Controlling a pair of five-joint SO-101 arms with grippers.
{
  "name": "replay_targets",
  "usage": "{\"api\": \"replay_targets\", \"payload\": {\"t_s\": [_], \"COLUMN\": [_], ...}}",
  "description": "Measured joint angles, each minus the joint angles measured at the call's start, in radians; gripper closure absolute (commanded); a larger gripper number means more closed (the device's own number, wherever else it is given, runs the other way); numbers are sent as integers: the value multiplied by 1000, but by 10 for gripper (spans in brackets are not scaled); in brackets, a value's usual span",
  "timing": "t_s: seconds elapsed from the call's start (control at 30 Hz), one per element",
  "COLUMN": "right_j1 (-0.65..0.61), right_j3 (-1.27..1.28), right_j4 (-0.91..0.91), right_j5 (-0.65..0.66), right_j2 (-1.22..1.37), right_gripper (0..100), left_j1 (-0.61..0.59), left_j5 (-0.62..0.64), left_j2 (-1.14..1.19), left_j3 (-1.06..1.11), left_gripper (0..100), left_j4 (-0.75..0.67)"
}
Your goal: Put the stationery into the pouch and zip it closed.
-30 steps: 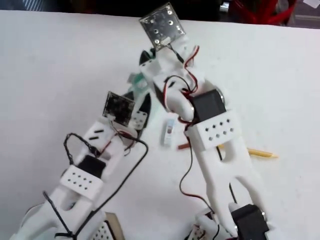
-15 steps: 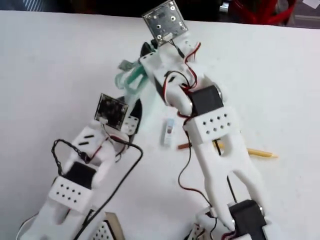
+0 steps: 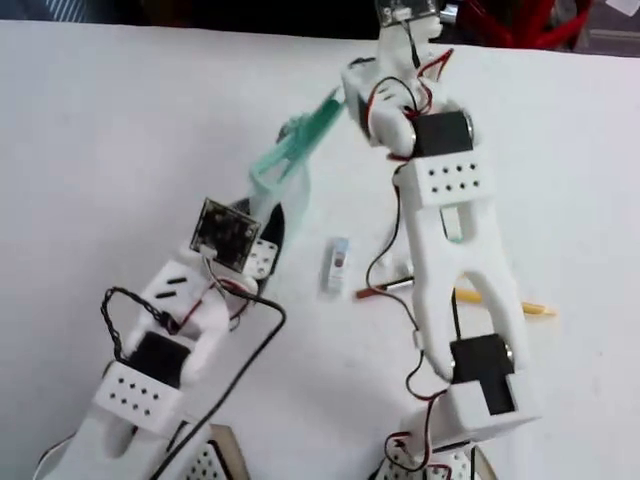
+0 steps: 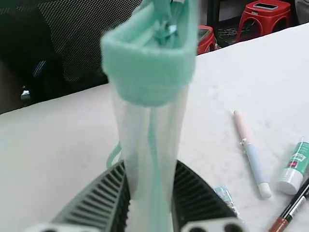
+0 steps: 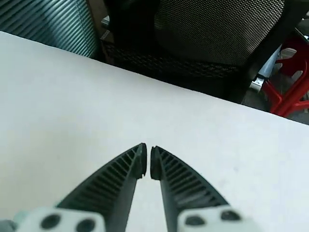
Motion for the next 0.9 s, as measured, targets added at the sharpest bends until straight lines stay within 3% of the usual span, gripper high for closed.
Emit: {"api": "replay_targets", "payload": {"t_s": [0.1, 0.27, 0.47, 0.63, 0.9], "right_j1": [-9, -103, -239, -270, -281], "right_j3": [-54, -259, -479, -534, -502], "right_j4": [78, 319, 615, 721, 746], "right_j5": [0, 17, 23, -58, -107], "right_j2": [3, -12, -28, 12, 17], "right_gripper": [962, 772, 797, 797, 800], "left_j1": [0, 2, 2, 2, 2], "left_j5": [0, -2, -2, -2, -2], "left_j2": [0, 0, 0, 0, 0], "left_j3": [0, 0, 0, 0, 0], "left_gripper": [965, 965, 965, 965, 965], "left_j4": [-2, -3, -3, -3, -3]}}
